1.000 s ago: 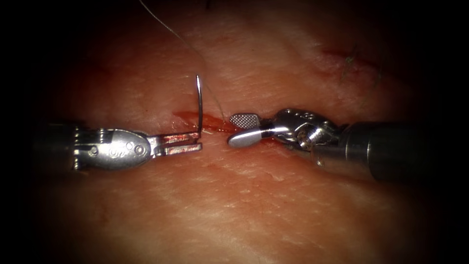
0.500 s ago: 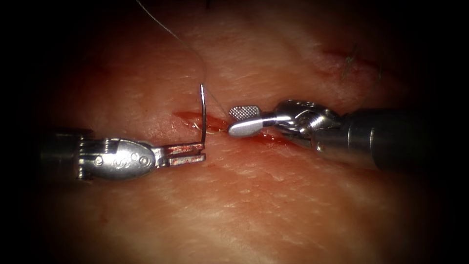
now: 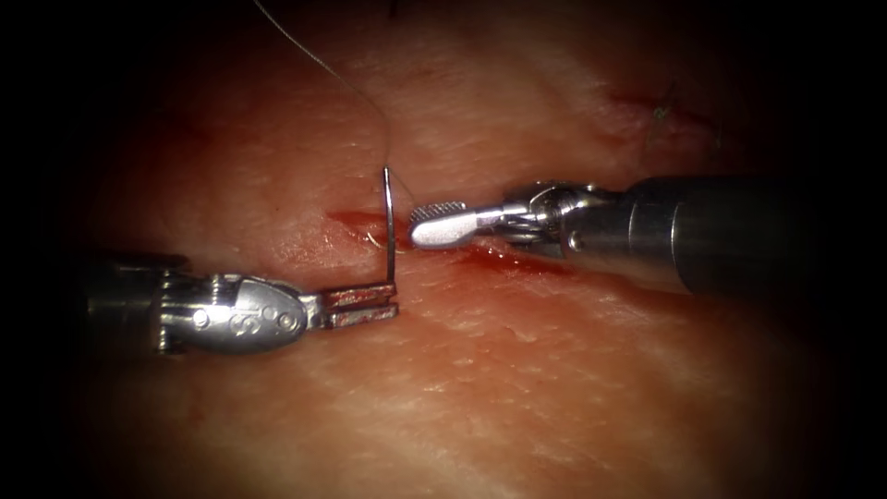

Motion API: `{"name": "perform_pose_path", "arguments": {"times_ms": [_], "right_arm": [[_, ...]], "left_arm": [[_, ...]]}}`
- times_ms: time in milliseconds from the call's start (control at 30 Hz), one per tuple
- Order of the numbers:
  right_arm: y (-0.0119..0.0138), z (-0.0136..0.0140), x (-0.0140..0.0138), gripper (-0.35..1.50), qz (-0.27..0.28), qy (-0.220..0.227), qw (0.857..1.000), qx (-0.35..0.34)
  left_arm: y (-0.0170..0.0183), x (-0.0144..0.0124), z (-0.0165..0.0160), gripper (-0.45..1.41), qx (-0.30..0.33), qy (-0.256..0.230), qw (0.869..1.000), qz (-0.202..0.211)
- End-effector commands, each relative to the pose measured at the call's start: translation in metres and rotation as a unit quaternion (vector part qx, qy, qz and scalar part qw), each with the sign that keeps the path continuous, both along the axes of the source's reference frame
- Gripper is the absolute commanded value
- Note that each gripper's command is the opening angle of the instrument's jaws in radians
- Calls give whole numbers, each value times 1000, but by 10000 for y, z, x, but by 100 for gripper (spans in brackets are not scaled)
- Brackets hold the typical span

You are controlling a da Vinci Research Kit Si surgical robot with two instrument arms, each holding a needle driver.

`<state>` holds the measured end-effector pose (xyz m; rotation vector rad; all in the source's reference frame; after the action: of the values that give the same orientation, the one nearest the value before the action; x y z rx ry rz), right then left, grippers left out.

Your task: Wound Closure

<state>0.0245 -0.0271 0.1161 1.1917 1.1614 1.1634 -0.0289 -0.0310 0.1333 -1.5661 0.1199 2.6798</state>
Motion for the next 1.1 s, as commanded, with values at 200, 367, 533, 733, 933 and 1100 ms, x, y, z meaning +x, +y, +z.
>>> {"name": "perform_pose_path", "arguments": {"times_ms": [200,367,533,733,933,1100], "right_arm": [[-2,5,12,81,-4,-11,1000,-11],[-3,6,20,81,-8,-21,1000,-15],[-4,10,30,81,-12,-38,999,-20],[-7,14,38,81,-13,-44,999,-23],[-8,14,38,76,-13,-43,999,-23],[-10,14,38,-35,-15,-44,999,-23]], "left_arm": [[-6,-11,3,-45,-10,9,1000,7],[-7,-12,2,-45,-12,11,1000,9],[-8,-12,2,-45,-14,11,1000,10],[-8,-12,1,-45,-14,11,1000,10],[-8,-12,1,-45,-14,11,1000,10],[-8,-12,1,-45,-17,11,1000,12]]}}
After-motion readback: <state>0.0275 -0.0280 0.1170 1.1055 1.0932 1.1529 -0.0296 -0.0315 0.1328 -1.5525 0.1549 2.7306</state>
